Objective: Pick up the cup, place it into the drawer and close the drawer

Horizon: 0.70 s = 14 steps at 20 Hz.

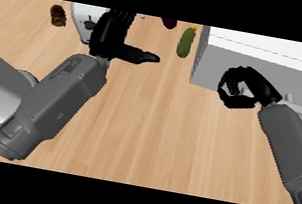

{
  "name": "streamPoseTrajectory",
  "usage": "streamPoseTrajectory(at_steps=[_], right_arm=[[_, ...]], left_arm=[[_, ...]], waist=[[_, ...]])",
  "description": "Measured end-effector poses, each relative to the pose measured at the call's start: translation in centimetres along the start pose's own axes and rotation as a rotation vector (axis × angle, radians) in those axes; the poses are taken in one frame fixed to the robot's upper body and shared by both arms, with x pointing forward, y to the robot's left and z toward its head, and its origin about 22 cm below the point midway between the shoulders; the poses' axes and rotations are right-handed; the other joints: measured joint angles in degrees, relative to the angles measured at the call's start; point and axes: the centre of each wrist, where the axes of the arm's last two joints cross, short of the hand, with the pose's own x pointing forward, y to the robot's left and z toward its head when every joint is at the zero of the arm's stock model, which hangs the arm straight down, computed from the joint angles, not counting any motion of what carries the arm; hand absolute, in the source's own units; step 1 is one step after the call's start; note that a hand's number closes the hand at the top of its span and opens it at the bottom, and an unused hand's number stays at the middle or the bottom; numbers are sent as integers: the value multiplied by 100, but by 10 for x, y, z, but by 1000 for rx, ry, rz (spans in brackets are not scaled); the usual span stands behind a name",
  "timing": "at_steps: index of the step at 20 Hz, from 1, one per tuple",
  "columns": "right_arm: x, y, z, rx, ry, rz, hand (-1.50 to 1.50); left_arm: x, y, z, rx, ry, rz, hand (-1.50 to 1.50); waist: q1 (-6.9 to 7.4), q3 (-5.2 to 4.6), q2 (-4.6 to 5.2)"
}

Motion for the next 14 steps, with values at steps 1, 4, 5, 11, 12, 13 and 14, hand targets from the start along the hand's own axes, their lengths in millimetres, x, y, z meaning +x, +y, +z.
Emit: streamPoseTrajectory(at_steps=[1, 4, 5, 11, 12, 13, 14], right_arm=[[-2, -1, 1, -3, -3, -16, 150], [-4, -5, 4, 2, -9, -62, 150], [-5, -6, 5, 6, -11, -76, 150], [-9, -16, 13, 32, -21, -147, 150], [-10, -18, 14, 39, -23, -157, 150], [-9, -20, 15, 46, -27, -168, 150], [-9, -22, 16, 52, -27, -176, 150]], left_arm=[[0, 3, 2, -4, 2, -1, -150], [0, 7, 5, -18, 5, -2, -150], [1, 10, 6, -21, 6, -4, -150], [4, 16, 9, -45, 2, 7, -150], [4, 16, 9, -47, 2, 10, -150], [4, 17, 10, -50, 6, 10, -150], [2, 17, 11, -53, 10, 13, -150]], waist=[[21, 1, -2], [60, 4, -3], [78, 7, -3], [167, 25, 15], [180, 30, 21], [183, 35, 37], [193, 38, 46]])
